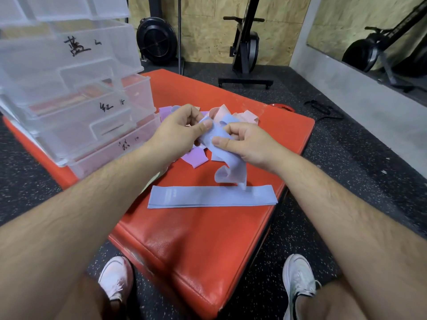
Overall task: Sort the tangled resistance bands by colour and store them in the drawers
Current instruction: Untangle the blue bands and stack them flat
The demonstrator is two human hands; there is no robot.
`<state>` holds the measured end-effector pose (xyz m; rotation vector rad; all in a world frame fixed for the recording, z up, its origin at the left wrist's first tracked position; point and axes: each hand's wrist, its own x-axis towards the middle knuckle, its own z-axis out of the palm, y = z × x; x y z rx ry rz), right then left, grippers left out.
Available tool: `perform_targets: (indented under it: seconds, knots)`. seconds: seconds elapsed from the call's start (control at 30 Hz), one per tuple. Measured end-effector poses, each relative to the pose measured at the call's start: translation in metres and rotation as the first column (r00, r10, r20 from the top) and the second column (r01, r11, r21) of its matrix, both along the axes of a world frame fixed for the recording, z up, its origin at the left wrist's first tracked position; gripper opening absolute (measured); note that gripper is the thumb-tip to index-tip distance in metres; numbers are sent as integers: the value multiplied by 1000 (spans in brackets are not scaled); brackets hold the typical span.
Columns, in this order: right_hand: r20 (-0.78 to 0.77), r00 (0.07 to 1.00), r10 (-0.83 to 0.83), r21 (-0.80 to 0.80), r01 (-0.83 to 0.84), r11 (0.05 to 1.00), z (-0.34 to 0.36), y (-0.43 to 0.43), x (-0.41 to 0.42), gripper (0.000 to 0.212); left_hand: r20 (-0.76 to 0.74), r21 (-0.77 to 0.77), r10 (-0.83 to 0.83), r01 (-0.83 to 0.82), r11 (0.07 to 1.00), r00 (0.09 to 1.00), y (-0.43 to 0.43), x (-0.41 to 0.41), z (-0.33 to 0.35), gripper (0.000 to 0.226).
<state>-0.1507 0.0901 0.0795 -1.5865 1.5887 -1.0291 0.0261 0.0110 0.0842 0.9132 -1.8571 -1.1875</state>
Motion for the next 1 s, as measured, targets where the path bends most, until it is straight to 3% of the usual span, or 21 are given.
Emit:
perform_targets:
  seconds: [0.1, 0.23, 0.37, 0.47, 0.6, 0.7, 0.87, 1.0]
  knots:
    - [23, 1000, 21, 93, -23, 995, 1, 3, -9, 55, -32, 27, 85, -85, 996, 996, -7, 12, -3, 17]
    - [25, 999, 40, 135, -43, 990, 1, 11, -22, 37, -82, 106, 84, -75, 992, 993, -6, 25, -8, 19]
    - [-138, 986, 95, 249, -58, 967, 2, 18, -31, 66, -114, 173, 150, -129, 976, 982, -12, 42, -11, 17]
    - [-147, 985, 88, 281, -44, 959, 1, 21, -38, 56, -90, 198, 158, -138, 970, 983, -11, 53, -16, 16]
    - [-93, 989, 113, 336, -75, 939, -4, 26, -45, 14, -96, 236, 162, -136, 962, 982, -5, 61, -21, 16]
    - [-93, 987, 132, 366, -90, 926, -9, 29, -48, 27, -105, 240, 152, -124, 963, 983, -3, 65, -21, 14]
    - [-407, 907, 106, 377, 61, 924, -16, 27, -56, 28, -115, 213, 180, -153, 965, 977, -7, 71, -23, 12]
    - [-501, 865, -19, 291, 189, 938, -15, 31, -60, 24, -128, 218, 192, -161, 962, 973, -12, 75, -22, 13]
